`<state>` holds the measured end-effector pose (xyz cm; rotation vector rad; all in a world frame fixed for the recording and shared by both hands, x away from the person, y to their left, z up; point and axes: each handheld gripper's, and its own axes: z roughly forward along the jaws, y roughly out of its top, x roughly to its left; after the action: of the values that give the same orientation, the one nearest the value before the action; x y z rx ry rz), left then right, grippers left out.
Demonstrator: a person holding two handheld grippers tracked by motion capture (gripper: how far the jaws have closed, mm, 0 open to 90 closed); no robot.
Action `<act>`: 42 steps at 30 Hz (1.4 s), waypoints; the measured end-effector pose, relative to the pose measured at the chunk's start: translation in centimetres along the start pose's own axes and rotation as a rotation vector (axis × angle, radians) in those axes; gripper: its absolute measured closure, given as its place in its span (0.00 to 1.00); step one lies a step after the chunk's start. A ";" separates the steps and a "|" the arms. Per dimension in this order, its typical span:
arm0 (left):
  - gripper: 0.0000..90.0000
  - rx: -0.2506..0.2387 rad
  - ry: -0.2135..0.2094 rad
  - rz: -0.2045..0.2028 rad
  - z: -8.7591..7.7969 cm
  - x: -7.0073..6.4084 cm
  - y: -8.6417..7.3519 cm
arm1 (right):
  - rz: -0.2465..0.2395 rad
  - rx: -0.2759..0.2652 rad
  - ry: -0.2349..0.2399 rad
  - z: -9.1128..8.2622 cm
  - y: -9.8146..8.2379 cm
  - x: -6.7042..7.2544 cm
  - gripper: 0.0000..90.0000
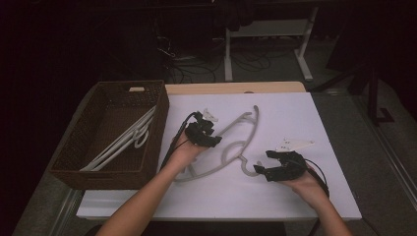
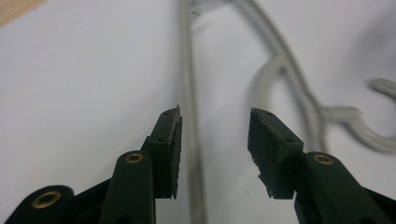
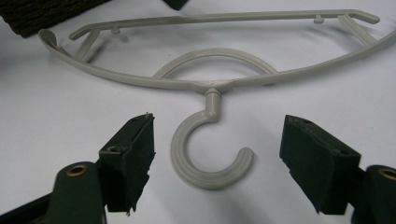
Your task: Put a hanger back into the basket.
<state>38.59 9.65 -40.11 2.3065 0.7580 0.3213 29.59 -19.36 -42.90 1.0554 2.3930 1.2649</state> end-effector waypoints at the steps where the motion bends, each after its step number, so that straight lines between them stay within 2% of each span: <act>1: 0.58 -0.002 -0.012 0.008 -0.3 -0.2 -0.4 | 0.001 0.000 0.001 0.0 0.1 0.0 0.29; 6: 0.53 -0.025 -0.067 0.028 -1.5 -1.2 -2.8 | 0.010 0.005 -0.005 0.4 0.8 -0.4 0.40; 11: 0.40 -0.029 -0.103 0.041 -1.9 -1.5 -4.6 | 0.023 0.013 -0.021 1.3 2.5 -1.5 0.59; 13: 0.37 -0.036 -0.121 0.039 -2.0 -1.5 -5.1 | 0.023 0.026 -0.030 1.9 3.4 -2.0 0.67; 15: 0.34 -0.044 -0.141 0.034 -2.1 -1.5 -5.5 | 0.024 0.034 -0.043 2.6 4.3 -2.5 0.73; 23: 0.30 -0.045 -0.155 0.068 -1.4 -2.1 -6.0 | 0.031 0.090 -0.079 7.2 8.1 -5.0 0.98; 31: 0.30 -0.038 -0.168 0.094 -0.8 -2.9 -5.9 | 0.041 0.129 -0.089 11.2 11.1 -7.2 0.99; 39: 0.30 -0.028 -0.158 0.122 -0.3 -3.3 -5.8 | 0.022 0.195 -0.120 14.6 12.5 -8.1 0.99; 42: 0.30 -0.024 -0.158 0.121 -0.3 -3.2 -5.8 | 0.017 0.217 -0.124 15.4 12.8 -8.3 0.99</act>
<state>33.37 11.34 -43.88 2.3275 0.5347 0.1975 49.48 -10.83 -42.95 1.1779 2.4710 0.9304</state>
